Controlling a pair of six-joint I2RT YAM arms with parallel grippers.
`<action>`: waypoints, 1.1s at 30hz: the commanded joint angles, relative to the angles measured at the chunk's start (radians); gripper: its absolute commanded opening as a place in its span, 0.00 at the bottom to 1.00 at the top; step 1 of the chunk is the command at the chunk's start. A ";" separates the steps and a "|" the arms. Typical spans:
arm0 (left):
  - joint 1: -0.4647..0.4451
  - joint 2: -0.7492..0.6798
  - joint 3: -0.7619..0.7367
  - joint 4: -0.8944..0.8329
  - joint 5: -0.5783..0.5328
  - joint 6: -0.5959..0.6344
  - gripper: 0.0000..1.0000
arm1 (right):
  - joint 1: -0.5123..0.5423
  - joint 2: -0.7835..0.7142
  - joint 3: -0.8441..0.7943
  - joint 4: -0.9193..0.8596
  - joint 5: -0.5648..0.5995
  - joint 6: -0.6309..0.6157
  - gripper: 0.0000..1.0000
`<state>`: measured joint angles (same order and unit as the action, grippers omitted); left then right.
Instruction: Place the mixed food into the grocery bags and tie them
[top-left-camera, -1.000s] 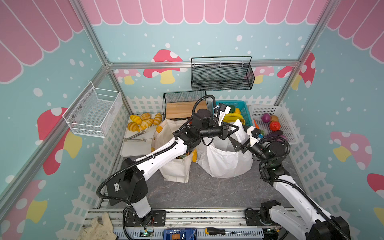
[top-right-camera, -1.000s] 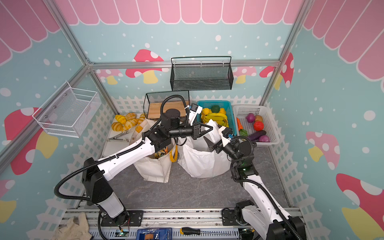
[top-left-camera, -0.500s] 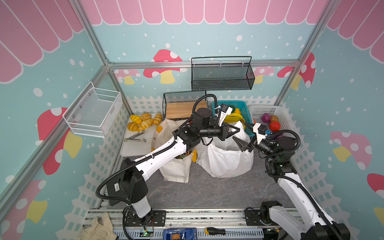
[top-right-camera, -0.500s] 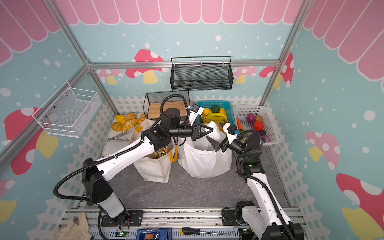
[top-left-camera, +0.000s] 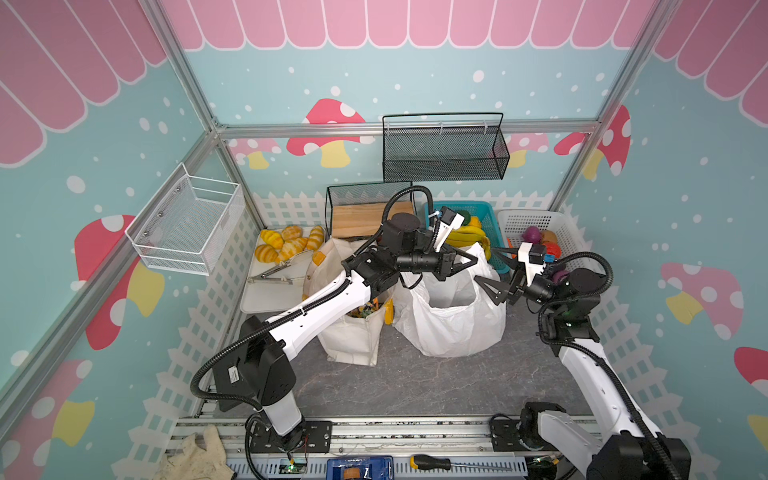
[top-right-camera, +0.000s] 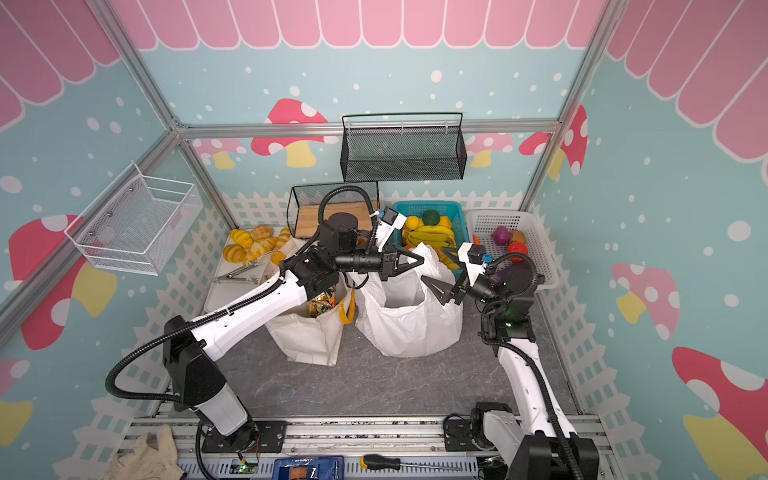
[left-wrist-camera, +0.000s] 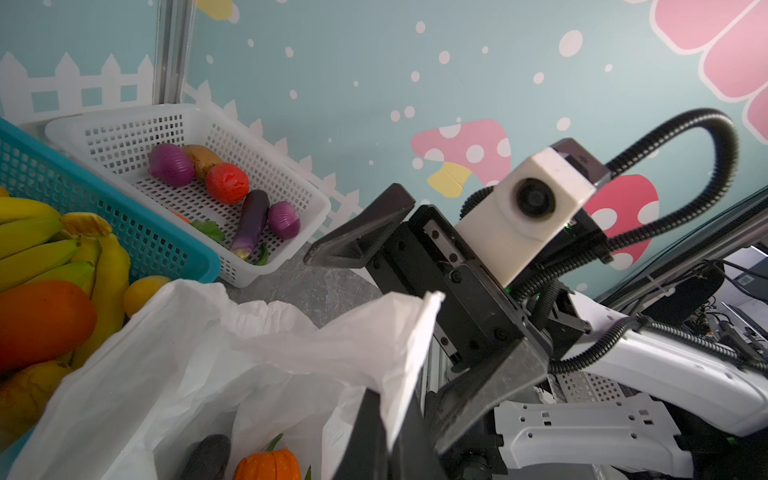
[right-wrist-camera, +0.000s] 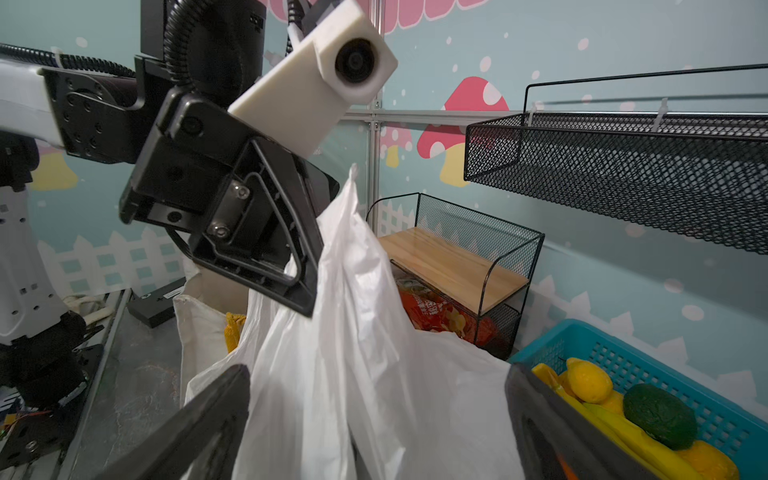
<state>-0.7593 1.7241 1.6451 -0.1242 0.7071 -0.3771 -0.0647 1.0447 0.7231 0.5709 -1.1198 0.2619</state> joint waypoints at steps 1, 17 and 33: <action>0.006 -0.001 0.046 -0.043 0.085 0.035 0.00 | -0.003 0.066 0.059 0.039 -0.182 -0.030 0.96; 0.039 0.026 0.100 -0.069 0.290 0.021 0.00 | 0.100 0.266 0.045 0.239 -0.304 0.072 0.30; 0.069 0.002 0.126 -0.230 0.130 0.369 0.22 | 0.106 0.215 -0.232 0.590 -0.222 0.370 0.00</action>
<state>-0.6960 1.7378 1.7203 -0.3485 0.8703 -0.1284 0.0376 1.2728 0.5106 1.1034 -1.3399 0.5682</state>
